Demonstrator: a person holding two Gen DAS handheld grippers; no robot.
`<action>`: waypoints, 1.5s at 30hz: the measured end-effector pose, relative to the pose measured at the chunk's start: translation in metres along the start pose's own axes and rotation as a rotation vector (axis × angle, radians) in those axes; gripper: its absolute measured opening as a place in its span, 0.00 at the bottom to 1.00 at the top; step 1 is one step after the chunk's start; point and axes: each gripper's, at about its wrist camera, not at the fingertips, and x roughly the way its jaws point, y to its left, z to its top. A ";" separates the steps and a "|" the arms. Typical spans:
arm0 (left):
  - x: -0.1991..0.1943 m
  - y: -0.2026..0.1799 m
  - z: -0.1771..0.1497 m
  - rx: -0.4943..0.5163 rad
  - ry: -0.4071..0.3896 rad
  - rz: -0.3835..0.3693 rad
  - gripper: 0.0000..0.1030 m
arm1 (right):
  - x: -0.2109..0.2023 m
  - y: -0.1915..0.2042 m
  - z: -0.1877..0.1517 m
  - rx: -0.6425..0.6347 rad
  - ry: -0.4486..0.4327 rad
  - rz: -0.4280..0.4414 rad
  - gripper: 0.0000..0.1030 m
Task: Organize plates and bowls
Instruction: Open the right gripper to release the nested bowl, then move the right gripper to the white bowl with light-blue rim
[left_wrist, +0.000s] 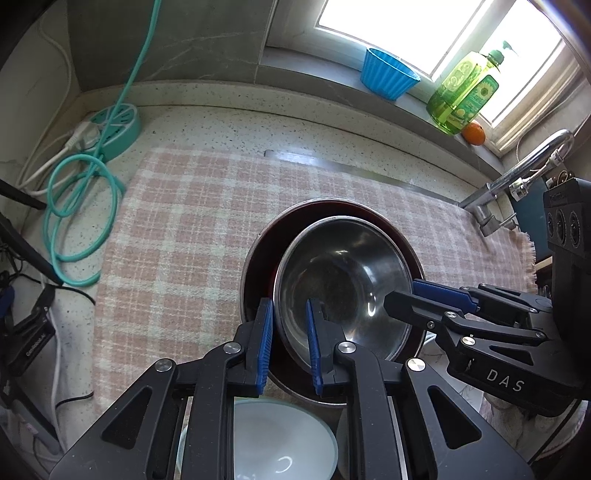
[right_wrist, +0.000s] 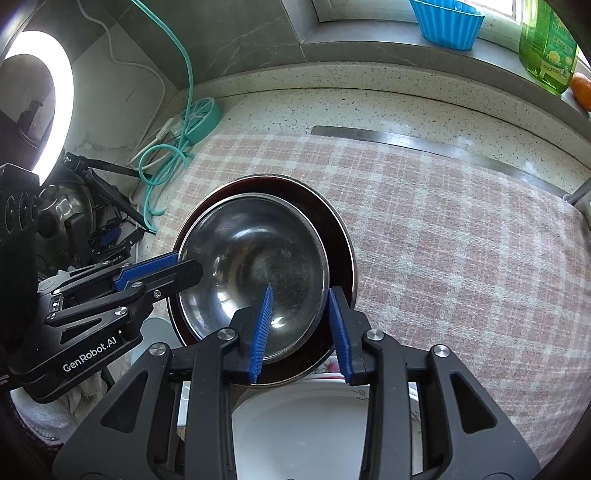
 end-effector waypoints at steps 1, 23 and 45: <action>0.000 0.000 0.000 -0.001 -0.003 0.004 0.14 | 0.000 0.000 0.000 -0.004 -0.003 -0.005 0.32; -0.071 0.044 -0.036 -0.094 -0.141 0.008 0.16 | -0.067 0.001 -0.033 0.001 -0.151 0.081 0.34; -0.085 0.057 -0.110 -0.159 -0.139 0.091 0.43 | -0.039 0.056 -0.081 -0.139 -0.069 0.121 0.62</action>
